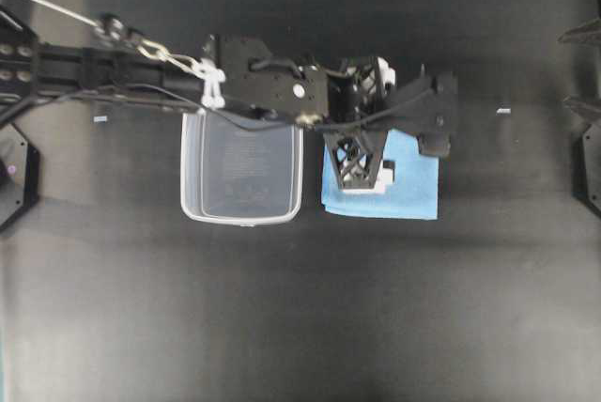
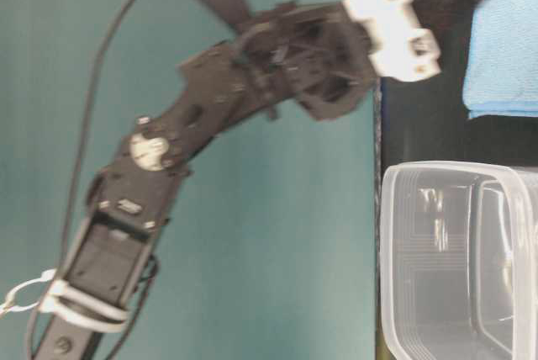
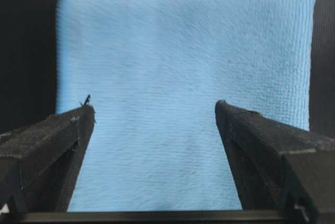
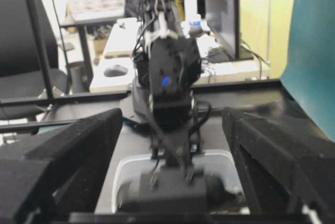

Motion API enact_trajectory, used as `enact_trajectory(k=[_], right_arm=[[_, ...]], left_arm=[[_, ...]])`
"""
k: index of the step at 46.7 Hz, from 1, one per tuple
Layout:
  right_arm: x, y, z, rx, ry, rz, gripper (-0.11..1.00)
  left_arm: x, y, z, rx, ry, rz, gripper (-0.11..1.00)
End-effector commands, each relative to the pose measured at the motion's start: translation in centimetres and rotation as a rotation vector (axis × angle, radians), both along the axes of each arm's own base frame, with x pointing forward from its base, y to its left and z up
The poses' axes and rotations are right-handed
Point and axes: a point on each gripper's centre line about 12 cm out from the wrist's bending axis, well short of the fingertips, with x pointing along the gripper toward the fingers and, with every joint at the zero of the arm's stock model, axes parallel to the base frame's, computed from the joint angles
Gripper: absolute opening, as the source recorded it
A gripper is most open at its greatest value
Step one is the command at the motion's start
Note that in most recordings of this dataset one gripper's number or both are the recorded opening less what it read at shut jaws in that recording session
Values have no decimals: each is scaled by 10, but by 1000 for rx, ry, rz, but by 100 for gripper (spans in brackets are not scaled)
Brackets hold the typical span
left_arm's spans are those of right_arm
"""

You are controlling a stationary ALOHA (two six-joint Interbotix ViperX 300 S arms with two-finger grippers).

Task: Place the blue towel into the container with the left arm.
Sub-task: 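Reach the left gripper over the container to the blue towel, then close the left gripper on the blue towel's center and lift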

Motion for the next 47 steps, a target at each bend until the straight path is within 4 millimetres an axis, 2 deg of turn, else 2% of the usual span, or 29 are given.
enact_trajectory(k=[1, 11, 18, 22, 29, 32, 34, 40, 47], right_arm=[[1, 0, 3, 4, -6, 0, 75], [1, 0, 2, 6, -2, -1, 75], [1, 0, 2, 6, -2, -1, 75], [1, 0, 2, 6, -3, -1, 75], [1, 0, 2, 6, -2, -1, 74], [1, 0, 2, 6, -2, -1, 74], [1, 0, 2, 6, 0, -1, 74], [1, 0, 2, 6, 0, -1, 74], [1, 0, 2, 6, 0, -1, 74]], left_arm=[[3, -6, -6, 5, 3, -16, 90], [2, -11, -32, -2, 53, -16, 89], [-1, -11, -39, -11, 68, -3, 83], [-2, -12, -39, -13, 68, -2, 68], [-4, -15, -38, -4, 69, -20, 27], [-3, -14, -30, 0, 54, -25, 11], [-2, -14, -22, 6, 42, -32, 5], [1, -14, 16, 24, -23, -55, 6], [-9, -12, 91, 43, -113, -68, 6]])
